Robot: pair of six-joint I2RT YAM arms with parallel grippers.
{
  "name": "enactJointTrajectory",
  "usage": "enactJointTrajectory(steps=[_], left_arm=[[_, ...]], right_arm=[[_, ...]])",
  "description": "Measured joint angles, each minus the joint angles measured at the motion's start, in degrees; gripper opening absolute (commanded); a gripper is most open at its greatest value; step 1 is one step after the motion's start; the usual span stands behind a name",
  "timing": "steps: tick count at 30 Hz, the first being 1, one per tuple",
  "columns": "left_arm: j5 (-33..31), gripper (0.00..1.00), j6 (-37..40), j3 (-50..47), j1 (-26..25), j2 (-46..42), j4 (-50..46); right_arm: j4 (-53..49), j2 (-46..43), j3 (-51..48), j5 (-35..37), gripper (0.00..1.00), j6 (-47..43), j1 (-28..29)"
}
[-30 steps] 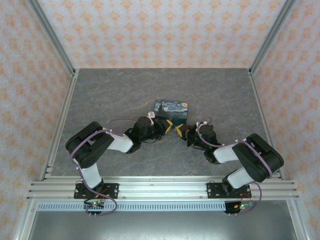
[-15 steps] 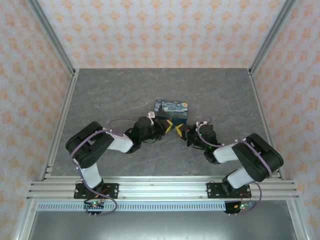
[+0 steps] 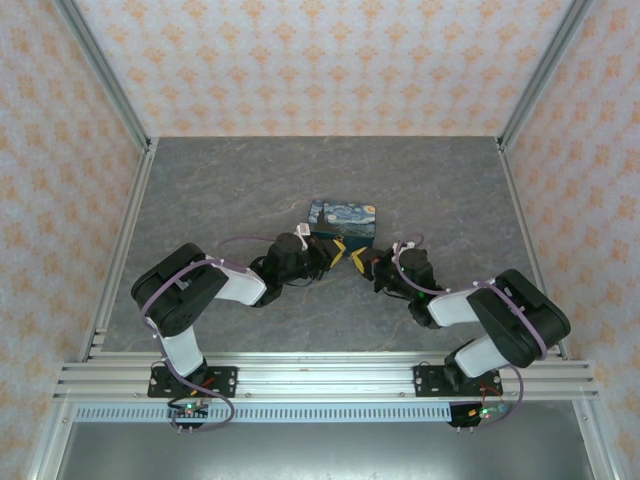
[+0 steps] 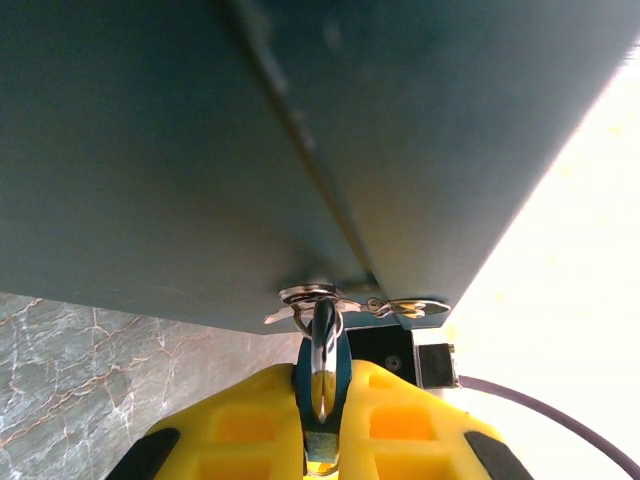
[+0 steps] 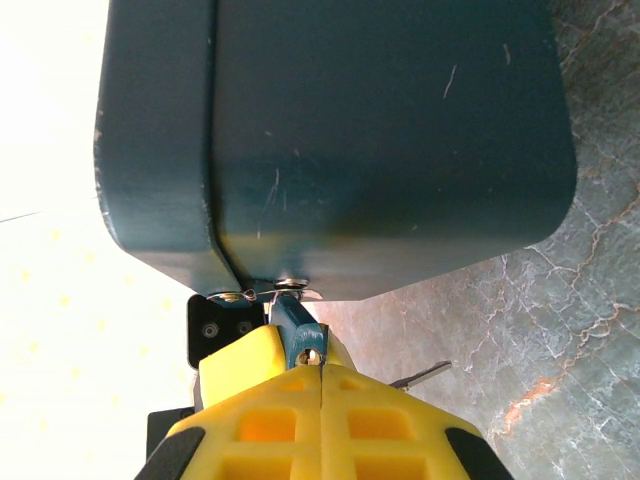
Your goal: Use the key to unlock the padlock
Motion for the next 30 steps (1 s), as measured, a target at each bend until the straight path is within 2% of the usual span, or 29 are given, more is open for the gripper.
enactJointTrajectory(steps=[12,30], left_arm=[[-0.04,0.0,0.15,0.0,0.0,0.11,-0.31],[-0.04,0.0,0.15,0.24,0.0,0.11,-0.74]], right_arm=[[-2.84,-2.95,-0.66,0.0,0.0,-0.66,0.0],[-3.41,-2.23,-0.63,-0.11,0.0,-0.68,0.0]])
